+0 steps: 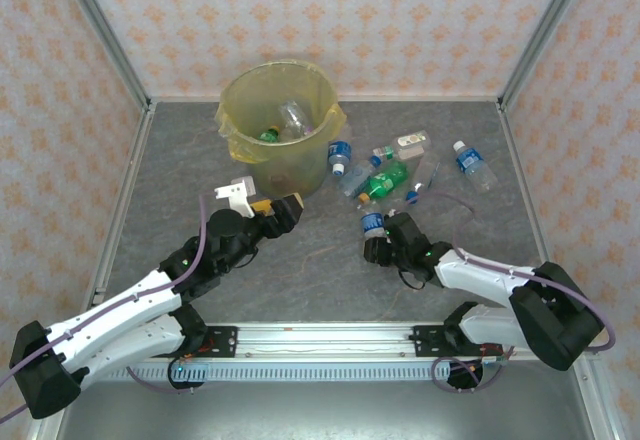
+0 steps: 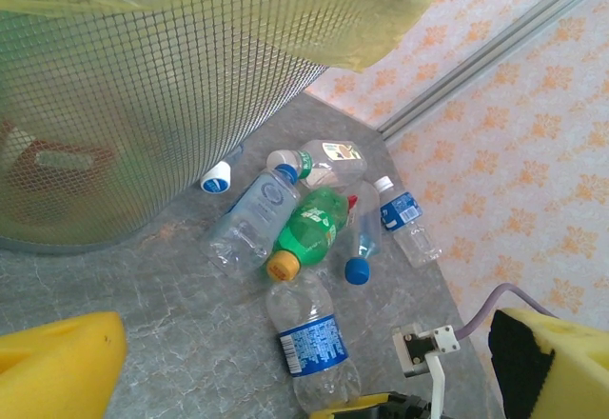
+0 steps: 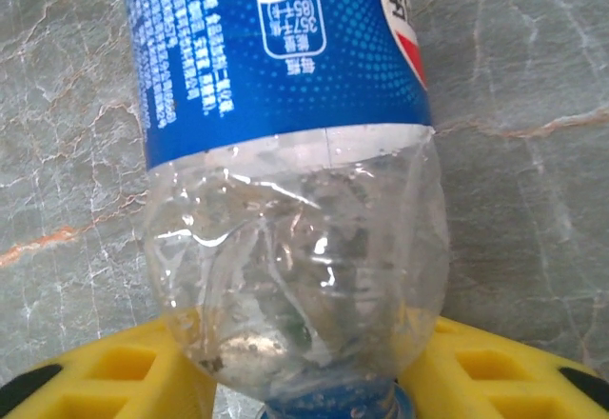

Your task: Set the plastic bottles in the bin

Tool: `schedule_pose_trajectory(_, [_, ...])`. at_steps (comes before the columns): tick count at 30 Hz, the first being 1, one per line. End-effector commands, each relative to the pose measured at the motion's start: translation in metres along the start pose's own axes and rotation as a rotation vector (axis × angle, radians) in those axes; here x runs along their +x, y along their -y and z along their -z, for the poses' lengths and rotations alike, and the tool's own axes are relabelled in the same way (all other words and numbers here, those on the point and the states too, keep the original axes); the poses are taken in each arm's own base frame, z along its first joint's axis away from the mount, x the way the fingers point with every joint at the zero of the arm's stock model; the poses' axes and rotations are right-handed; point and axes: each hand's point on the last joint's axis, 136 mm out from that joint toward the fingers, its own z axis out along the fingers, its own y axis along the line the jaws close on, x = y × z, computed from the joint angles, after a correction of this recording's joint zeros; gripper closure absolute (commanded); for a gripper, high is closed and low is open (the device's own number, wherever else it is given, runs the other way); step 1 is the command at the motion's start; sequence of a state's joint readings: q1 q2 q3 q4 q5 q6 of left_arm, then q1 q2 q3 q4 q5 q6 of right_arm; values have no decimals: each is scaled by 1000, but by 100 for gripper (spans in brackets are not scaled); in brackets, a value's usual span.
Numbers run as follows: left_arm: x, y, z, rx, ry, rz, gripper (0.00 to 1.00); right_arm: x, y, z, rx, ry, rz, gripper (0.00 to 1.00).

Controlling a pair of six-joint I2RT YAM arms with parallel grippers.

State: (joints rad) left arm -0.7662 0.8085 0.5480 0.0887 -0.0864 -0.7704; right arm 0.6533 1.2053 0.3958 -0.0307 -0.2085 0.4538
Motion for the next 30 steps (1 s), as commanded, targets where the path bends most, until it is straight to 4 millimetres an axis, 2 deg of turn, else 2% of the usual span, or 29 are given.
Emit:
schedule_pose_trajectory(1, [-5, 12, 0, 45, 13, 28, 1, 6, 6, -2, 32, -4, 12, 57])
schedule_pose_trajectory(9, [-5, 18, 2, 92, 20, 66, 1, 4, 1, 8, 1, 33, 20, 72])
schedule_pose_trajectory(14, [-6, 21, 3, 118, 32, 91, 1, -1, -9, 20, -52, 71, 24, 73])
schedule_pose_trajectory(24, [5, 38, -10, 195, -26, 147, 3, -34, -55, 61, -154, 224, 121, 74])
schedule_pose_trajectory(30, [18, 50, -25, 232, -99, 149, 5, -43, -88, 79, -199, 287, 219, 75])
